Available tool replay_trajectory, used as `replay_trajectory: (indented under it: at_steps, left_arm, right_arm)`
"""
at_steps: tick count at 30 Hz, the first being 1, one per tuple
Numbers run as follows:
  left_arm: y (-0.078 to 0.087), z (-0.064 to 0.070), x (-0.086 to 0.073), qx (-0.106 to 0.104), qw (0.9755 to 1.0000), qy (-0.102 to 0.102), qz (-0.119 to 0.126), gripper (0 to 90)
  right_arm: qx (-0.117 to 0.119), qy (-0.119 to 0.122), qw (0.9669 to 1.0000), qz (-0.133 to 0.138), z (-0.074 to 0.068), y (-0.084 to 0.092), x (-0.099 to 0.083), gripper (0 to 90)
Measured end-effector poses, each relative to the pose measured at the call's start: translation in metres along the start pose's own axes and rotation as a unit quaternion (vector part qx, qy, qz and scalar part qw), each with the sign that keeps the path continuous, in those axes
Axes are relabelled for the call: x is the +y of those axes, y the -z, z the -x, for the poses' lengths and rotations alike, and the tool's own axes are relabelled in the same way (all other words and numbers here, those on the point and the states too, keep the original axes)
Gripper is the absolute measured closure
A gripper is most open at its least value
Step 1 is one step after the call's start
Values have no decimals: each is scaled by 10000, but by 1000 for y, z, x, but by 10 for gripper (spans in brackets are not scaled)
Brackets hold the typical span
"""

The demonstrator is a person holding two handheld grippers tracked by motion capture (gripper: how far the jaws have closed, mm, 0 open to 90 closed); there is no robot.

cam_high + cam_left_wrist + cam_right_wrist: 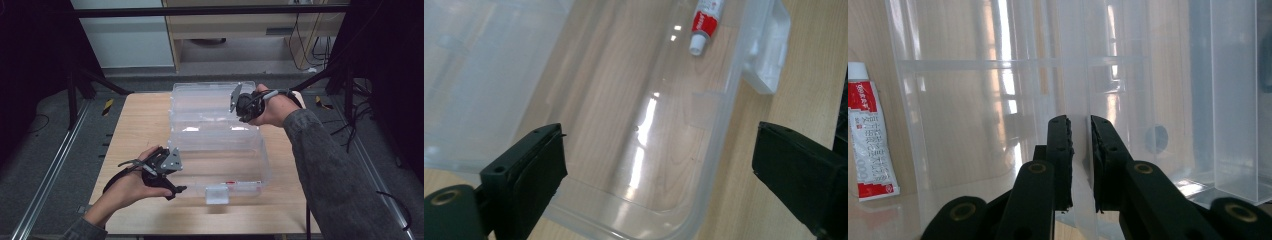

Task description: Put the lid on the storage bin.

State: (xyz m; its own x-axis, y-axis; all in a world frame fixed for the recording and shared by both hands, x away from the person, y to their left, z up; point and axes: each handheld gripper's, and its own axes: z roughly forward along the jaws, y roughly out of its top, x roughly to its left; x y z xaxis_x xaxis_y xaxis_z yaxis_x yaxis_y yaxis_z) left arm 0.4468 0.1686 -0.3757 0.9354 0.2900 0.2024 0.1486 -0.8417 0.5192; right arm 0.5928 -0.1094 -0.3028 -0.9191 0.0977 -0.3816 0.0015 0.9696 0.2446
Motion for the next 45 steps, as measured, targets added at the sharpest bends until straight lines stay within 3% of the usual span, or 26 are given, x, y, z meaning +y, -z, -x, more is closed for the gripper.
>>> replay_trajectory:
  at_steps: [3, 4, 7, 9, 12, 20, 29, 30, 38, 45]
  left_arm:
    - [-5, 5, -3, -104, 9999, -6, -12, 152]
    - [-8, 7, -4, -162, 9997, -86, -168, 162]
    - [-11, 8, -6, -214, 9993, -116, -272, 207]
    - [-16, 8, -9, -291, 9988, -139, -360, 284]
    - [-21, 8, -11, -384, 9984, -129, -393, 401]
    - [-28, 6, -13, -488, 9979, -138, -408, 589]
    - [-30, 5, -13, -731, 9964, -118, -415, 742]
    - [-30, 6, -13, -791, 9959, -150, -423, 793]
    - [-31, 6, -13, -805, 9960, -98, -366, 810]
    - [-34, 0, -12, -671, 9973, -73, -299, 807]
  right_arm:
    - [-19, -19, 10000, -20, -1, 0, 0, 802]
    - [-38, -34, 10000, -29, -1, -1, 1, 798]
    - [-59, -12, 10000, -46, -1, -1, 2, 794]
    - [-71, -2, 10000, -51, -2, -2, 3, 795]
    - [-67, 1, 10000, -47, -1, -2, 3, 794]
    - [-65, 11, 10000, -49, -1, -2, 3, 793]
    - [-59, -46, 10000, -19, -1, -2, 3, 791]
    - [-59, -26, 10000, -38, -1, -2, 2, 791]
    - [-48, 35, 10000, -5, -1, -2, 3, 803]
    - [-87, -10, 10000, -2, 3, -3, 3, 812]
